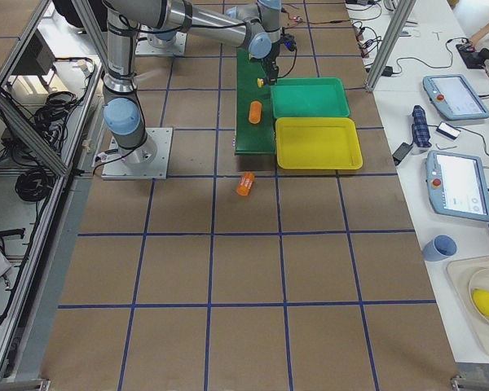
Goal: Sort buttons by color to trays
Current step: 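Carry yellow button over yellow tray with right while left places green button, then open the right gripper to drop the yellow-capped button into the yellow tray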
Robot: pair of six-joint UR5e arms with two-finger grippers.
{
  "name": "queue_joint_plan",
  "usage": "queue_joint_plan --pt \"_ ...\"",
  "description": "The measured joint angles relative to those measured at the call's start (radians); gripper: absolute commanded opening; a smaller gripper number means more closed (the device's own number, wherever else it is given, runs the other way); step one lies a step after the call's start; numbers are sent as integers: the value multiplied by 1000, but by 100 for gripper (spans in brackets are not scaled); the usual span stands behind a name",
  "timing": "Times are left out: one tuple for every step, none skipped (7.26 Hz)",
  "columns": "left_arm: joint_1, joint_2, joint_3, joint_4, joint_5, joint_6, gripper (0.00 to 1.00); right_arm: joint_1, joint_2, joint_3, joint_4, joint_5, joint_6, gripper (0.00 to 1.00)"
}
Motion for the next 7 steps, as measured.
queue_joint_plan --pt "11 -41 1 15 1 5 100 -70 1 -20 -1 1 -120 0" --pt "15 -83 4 32 1 -8 100 -127 7 -41 -2 1 -225 0" --pt "16 -123 4 62 0 -30 100 -171 17 -54 -3 1 -311 0" --pt "16 -159 2 101 -1 -46 100 -206 34 -57 -4 4 -364 0" --pt "16 -193 1 131 -2 -54 89 -236 56 -56 -7 10 -394 63" --pt "16 -221 1 147 -5 -57 46 -257 75 -57 -9 14 -411 100" --pt "17 -242 1 156 -9 -58 0 -267 89 -57 -10 19 -417 100"
